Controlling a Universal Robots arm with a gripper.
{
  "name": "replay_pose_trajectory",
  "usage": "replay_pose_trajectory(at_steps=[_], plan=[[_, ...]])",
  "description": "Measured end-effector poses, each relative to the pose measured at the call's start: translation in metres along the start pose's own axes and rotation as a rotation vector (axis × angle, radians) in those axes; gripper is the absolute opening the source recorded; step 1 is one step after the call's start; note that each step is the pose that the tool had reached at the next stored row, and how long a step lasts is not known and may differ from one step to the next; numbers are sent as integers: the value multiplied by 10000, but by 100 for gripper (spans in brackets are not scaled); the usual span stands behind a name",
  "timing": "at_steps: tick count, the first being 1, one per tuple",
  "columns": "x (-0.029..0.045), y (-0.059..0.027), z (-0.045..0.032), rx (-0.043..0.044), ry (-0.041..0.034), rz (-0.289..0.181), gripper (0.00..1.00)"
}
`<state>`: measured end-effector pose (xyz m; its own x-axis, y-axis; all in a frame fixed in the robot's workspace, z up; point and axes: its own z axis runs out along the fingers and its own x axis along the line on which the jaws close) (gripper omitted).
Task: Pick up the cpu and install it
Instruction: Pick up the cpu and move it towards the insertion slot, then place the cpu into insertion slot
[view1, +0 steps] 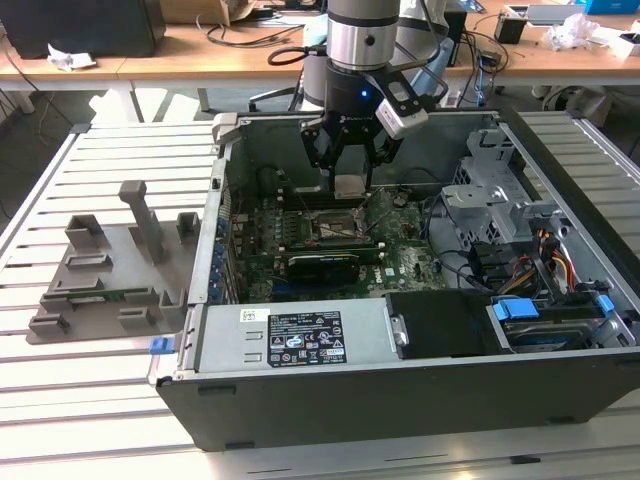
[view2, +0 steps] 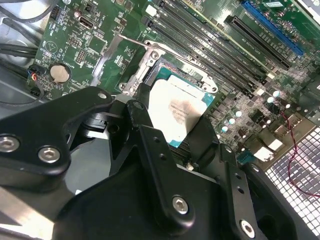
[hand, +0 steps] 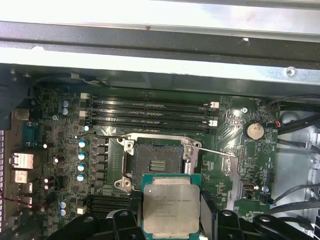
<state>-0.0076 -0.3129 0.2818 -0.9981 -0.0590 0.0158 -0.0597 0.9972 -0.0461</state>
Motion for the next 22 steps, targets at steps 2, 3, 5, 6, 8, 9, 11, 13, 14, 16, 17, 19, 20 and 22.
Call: replay_pose_trajectory(at_steps=[2,3,5,6,8,9,11,13,14,16,17,19,20,22], plan=[[0,0,0,1,0,1,55],[0,0,0,1,0,0,55],[0,0,0,2,0,0,55],[0,0,0,2,0,0,55],[0,0,0,3,0,0,55],[0,0,0,4,0,0,55],[0,0,0,4,1,28,55],[0,0,0,5,5,105,55],[0,0,0,4,9,194,55],[-1,0,0,2,15,325,55],[-1,0,0,0,21,456,55],[-1,0,0,-7,41,879,55],[-1,0,0,-9,49,1062,55],[-1,0,0,-10,67,1425,55]])
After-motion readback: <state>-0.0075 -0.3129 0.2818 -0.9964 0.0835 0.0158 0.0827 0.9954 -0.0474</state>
